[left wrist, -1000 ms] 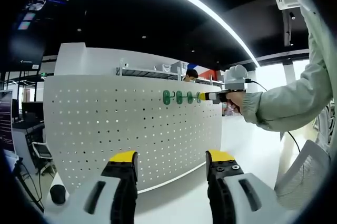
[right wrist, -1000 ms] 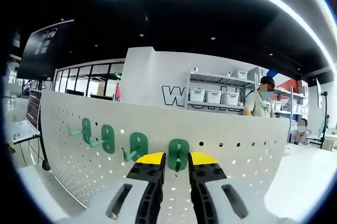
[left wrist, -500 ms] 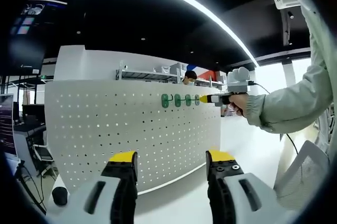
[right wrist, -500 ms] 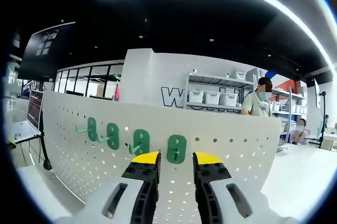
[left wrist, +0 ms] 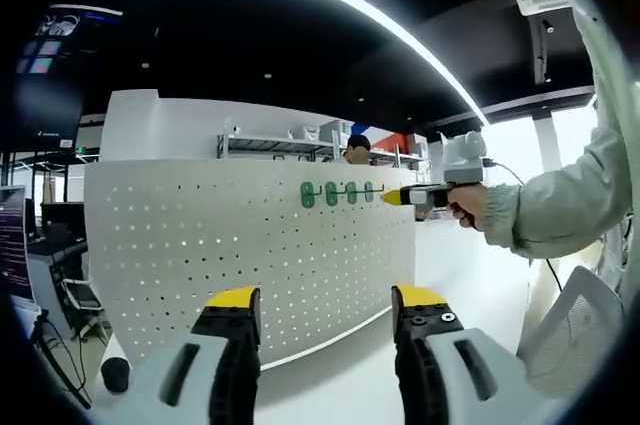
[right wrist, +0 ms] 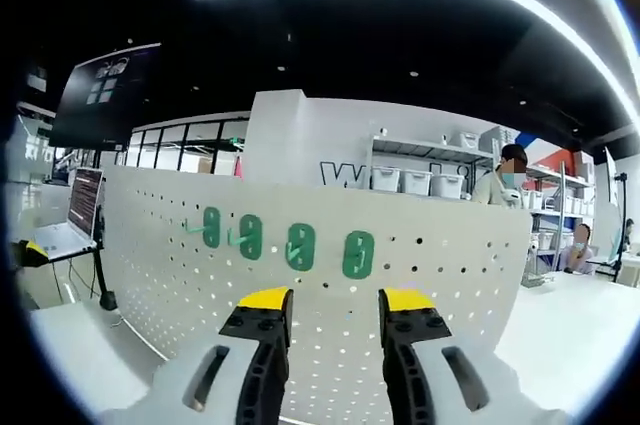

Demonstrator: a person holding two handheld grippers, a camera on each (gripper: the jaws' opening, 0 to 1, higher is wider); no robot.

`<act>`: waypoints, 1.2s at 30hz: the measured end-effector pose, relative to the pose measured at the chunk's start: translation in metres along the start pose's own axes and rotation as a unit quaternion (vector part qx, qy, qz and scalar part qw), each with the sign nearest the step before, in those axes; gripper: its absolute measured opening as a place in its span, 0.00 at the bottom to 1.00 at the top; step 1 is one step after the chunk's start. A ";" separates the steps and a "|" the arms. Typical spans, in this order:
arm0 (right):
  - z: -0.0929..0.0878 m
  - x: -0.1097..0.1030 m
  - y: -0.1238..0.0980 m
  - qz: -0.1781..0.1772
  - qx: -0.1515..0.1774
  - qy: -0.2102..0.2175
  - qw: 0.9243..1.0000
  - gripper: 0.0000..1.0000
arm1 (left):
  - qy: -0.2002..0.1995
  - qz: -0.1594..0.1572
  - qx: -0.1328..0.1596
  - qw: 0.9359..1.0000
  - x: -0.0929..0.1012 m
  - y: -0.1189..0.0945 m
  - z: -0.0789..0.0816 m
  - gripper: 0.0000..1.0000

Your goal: Insert the hook assembly into the mounting plate slot until the hook locks in place.

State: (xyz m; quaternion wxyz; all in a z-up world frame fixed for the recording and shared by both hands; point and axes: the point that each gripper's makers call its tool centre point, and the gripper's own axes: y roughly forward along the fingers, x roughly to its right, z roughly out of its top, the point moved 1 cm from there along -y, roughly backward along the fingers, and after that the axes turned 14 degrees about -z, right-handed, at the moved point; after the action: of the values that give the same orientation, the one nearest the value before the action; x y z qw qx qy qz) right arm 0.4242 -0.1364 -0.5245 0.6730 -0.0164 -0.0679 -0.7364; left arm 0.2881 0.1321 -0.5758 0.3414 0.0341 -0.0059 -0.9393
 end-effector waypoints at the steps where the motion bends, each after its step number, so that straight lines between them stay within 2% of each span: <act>1: -0.001 -0.001 -0.003 0.004 -0.001 0.002 1.000 0.35 | 0.001 0.000 -0.001 1.000 0.001 0.000 0.000 0.55; 4: -0.007 -0.007 -0.015 0.016 -0.003 -0.010 1.000 0.36 | 0.003 -0.003 -0.002 1.000 0.004 0.000 0.001 0.55; 19: -0.034 -0.015 -0.068 0.050 -0.027 -0.005 0.998 0.41 | 0.010 -0.007 -0.011 1.000 0.015 -0.001 -0.001 0.57; 25: -0.037 -0.017 -0.087 0.054 -0.029 0.000 0.998 0.42 | 0.014 -0.012 -0.010 1.000 0.023 -0.001 0.001 0.57; 36: -0.042 -0.030 -0.117 0.076 -0.034 0.006 0.997 0.44 | 0.014 -0.011 -0.015 1.000 0.031 -0.004 -0.005 0.60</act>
State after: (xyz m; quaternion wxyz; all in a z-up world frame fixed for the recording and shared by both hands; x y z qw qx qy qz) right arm 0.3138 -0.1023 -0.5790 0.7264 -0.0402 -0.0374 -0.6850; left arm 0.2626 0.1152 -0.5826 0.3313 0.0417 0.0133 -0.9425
